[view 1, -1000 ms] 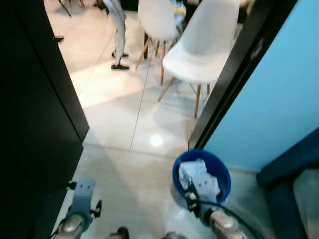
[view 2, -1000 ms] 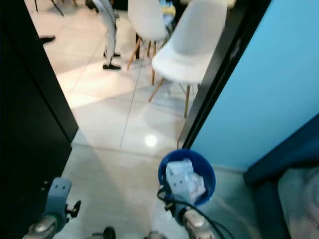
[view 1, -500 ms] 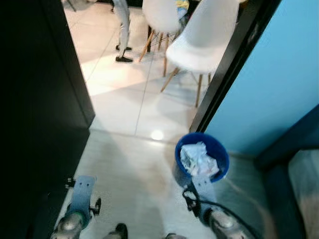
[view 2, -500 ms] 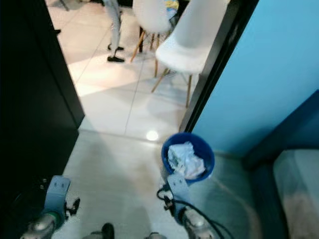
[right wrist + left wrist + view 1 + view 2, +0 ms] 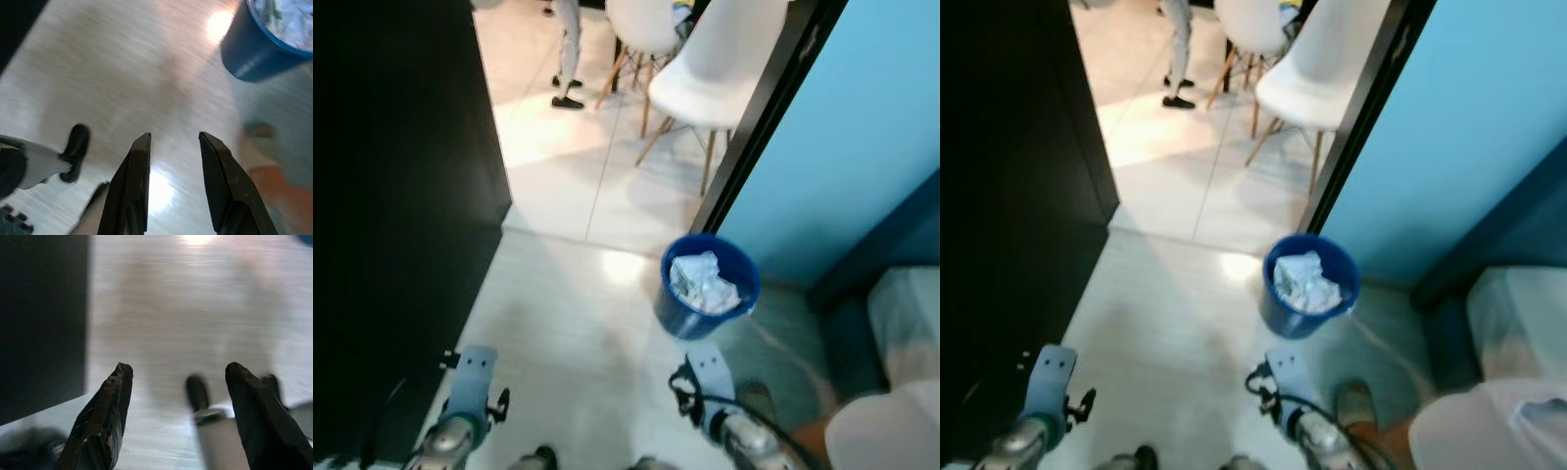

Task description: Clean up the room

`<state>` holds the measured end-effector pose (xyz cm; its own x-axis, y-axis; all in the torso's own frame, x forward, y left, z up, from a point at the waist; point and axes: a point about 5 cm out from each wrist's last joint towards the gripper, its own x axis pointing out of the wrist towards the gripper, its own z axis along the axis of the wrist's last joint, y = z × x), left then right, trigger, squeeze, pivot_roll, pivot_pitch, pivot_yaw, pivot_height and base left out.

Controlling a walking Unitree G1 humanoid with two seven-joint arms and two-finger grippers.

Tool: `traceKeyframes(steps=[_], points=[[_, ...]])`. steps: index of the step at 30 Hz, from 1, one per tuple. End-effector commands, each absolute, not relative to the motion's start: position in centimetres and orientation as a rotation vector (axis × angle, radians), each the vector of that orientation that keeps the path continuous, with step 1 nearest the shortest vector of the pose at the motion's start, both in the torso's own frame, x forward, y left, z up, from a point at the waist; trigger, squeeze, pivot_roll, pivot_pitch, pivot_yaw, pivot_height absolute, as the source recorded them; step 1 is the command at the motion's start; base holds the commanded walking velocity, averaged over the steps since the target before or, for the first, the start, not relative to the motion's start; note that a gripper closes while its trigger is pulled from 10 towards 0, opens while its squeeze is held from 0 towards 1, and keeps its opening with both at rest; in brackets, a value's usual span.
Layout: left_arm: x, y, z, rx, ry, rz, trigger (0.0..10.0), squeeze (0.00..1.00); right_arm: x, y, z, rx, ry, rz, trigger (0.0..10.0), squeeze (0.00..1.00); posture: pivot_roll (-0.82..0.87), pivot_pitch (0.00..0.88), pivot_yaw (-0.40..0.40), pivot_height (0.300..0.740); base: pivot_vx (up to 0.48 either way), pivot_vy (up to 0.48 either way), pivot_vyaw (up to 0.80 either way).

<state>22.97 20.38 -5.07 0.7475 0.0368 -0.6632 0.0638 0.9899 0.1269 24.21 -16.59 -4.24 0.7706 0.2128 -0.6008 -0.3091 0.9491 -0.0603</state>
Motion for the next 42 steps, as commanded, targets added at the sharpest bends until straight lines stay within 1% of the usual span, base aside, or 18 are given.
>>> traceKeyframes(steps=[1,12,16,17,19,22,24,26,28,29,31,32,35,36,37,38,41,42], points=[[22.5,20.5,-5.3,0.154,0.744,-0.016,10.0,0.0,23.2,-16.8,-5.0,-0.152,0.672,0.274,10.0,0.0,-0.11,0.069,-0.008,0.74,-0.311,0.0,0.0],[23.4,20.5,-4.7,0.12,0.703,-0.004,10.0,0.0,23.7,-17.0,-4.6,-0.151,0.648,0.243,10.0,0.0,-0.11,0.067,-0.006,0.74,-0.05,0.0,0.0],[26.3,20.2,-2.4,0.091,0.586,0.009,10.0,0.0,26.0,-19.5,-2.6,-0.186,0.553,0.113,10.0,0.0,-0.1,0.061,-0.004,0.74,0.0,0.0,-0.71],[26.3,20.2,-2.4,0.091,0.586,0.009,10.0,0.0,26.0,-19.5,-2.6,-0.186,0.553,0.113,10.0,0.0,-0.1,0.061,-0.004,0.74,0.0,0.0,-0.8],[28.8,19.1,0.0,0.113,0.464,-0.044,10.0,0.0,27.8,-21.1,-0.5,-0.211,0.466,0.046,10.0,0.0,-0.1,0.058,-0.005,0.74,0.0,0.0,-0.8],[30.0,18.0,1.5,0.127,0.386,-0.096,10.0,0.0,28.9,-21.4,0.8,-0.222,0.406,0.039,10.0,0.0,-0.1,0.054,-0.006,0.74,0.0,0.0,-0.8],[31.6,15.5,4.5,0.147,0.237,-0.22,10.0,0.0,31.1,-20.8,3.5,-0.23,0.272,0.057,10.0,0.0,-0.11,0.046,-0.006,0.74,0.0,0.0,-0.8],[31.6,15.5,4.5,0.147,0.237,-0.22,10.0,0.0,31.1,-20.8,3.5,-0.23,0.272,0.057,10.0,0.0,-0.11,0.046,-0.006,0.74,0.0,0.0,-0.8],[32.2,13.3,7.0,0.139,0.127,-0.318,10.0,0.0,32.5,-19.4,5.9,-0.208,0.147,0.086,10.0,0.0,-0.11,0.042,-0.005,0.74,0.0,0.0,-0.8],[32.2,13.3,7.0,0.139,0.127,-0.318,10.0,0.0,32.5,-19.4,5.9,-0.208,0.147,0.086,10.0,0.0,-0.11,0.042,-0.005,0.74,0.0,0.0,-0.8],[32.2,11.6,9.0,0.108,0.04,-0.395,10.0,0.0,33.3,-17.9,7.9,-0.163,0.039,0.105,10.0,0.0,-0.11,0.042,-0.004,0.74,0.0,0.0,-0.8],[32.2,11.6,9.0,0.108,0.04,-0.395,10.0,0.0,33.3,-17.9,7.9,-0.163,0.039,0.105,10.0,0.0,-0.11,0.042,-0.004,0.74,0.0,0.0,-0.8],[32.1,10.5,13.3,0.002,-0.113,-0.462,10.0,0.0,33.5,-16.4,10.6,-0.089,-0.091,0.12,10.0,0.0,-0.12,0.047,-0.002,0.74,0.0,0.0,-0.8],[32.1,10.5,13.3,0.002,-0.113,-0.462,10.0,0.0,33.5,-16.4,10.6,-0.089,-0.091,0.12,10.0,0.0,-0.12,0.047,-0.002,0.74,0.0,0.0,-0.8],[32.2,10.3,15.6,-0.024,-0.192,-0.469,10.0,0.0,33.5,-15.7,11.7,-0.05,-0.139,0.139,10.0,0.0,-0.12,0.048,-0.002,0.74,0.0,0.0,-0.8],[32.2,10.3,15.6,-0.024,-0.192,-0.469,10.0,0.0,33.5,-15.7,11.7,-0.05,-0.139,0.139,10.0,0.0,-0.12,0.048,-0.002,0.74,0.0,0.0,-0.8],[31.8,9.7,20.0,-0.064,-0.329,-0.501,10.0,0.0,33.4,-14.4,14.1,0.033,-0.221,0.17,10.0,0.0,-0.11,0.05,-0.008,0.74,0.0,0.0,-0.8],[31.8,9.7,20.0,-0.064,-0.329,-0.501,10.0,0.0,33.4,-14.4,14.1,0.033,-0.221,0.17,10.0,0.0,-0.11,0.05,-0.008,0.74,0.0,0.0,-0.8]])
